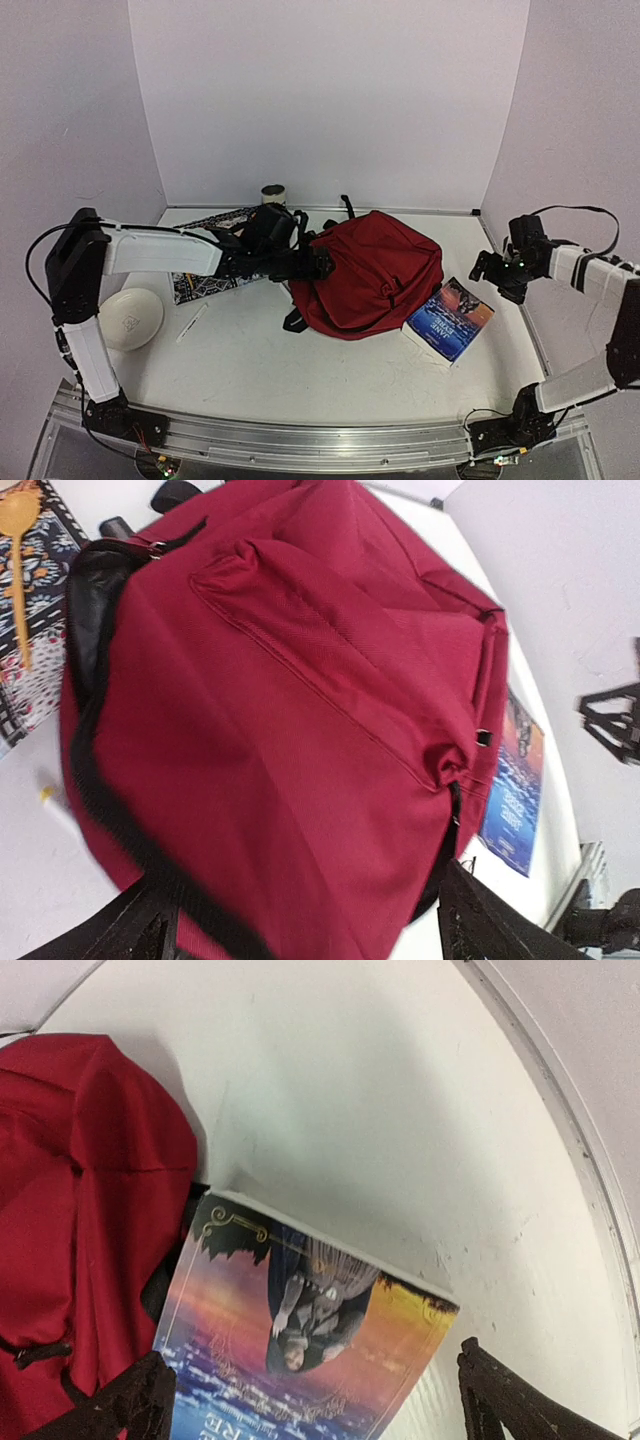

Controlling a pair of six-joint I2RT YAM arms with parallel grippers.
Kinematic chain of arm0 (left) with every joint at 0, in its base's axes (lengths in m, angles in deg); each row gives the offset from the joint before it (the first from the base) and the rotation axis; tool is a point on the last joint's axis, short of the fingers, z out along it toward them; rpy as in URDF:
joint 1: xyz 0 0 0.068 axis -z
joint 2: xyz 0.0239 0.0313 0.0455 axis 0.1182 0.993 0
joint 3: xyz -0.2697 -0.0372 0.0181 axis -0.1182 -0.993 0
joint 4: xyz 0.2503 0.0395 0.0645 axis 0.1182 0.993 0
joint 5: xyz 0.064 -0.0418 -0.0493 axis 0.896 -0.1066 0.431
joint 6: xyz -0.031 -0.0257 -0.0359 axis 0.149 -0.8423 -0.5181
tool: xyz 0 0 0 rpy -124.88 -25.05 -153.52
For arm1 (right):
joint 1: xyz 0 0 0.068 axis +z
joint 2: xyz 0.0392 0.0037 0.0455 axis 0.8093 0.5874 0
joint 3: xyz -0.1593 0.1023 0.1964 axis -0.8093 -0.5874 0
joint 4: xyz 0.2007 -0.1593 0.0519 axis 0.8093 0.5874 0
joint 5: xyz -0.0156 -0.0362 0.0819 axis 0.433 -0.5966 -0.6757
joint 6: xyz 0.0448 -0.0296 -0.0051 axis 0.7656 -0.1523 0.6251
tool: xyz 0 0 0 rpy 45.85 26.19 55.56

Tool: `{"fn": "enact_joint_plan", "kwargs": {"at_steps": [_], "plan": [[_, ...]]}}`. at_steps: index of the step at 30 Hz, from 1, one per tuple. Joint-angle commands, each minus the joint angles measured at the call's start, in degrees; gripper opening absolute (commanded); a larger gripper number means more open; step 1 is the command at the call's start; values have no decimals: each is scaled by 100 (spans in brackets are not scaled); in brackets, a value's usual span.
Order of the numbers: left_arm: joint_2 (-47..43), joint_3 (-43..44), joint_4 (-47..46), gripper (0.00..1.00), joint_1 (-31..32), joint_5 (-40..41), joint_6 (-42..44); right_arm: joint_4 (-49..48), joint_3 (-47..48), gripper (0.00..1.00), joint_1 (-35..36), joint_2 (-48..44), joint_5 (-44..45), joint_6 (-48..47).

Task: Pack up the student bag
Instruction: Move the book to the center of the board.

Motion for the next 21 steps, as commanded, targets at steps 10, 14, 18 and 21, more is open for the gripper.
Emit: {"fn": "enact_joint_plan", "kwargs": {"at_steps": [10,14,18,21], "plan": [[-2027,-2117,-176,95,314,101,-1132,-330,983,98,-103,2212,-589,-1111],[-2400,-2640,-417,98,584,233,-1628,-391,751,98,-103,2463,-999,-1115],[-2510,-2921,-713,100,835,311,-2057,-502,291,98,-32,2346,-1325,-935],[-2430,-3066,-1051,99,973,243,-2314,-684,-159,97,191,2060,-1543,-637]]}}
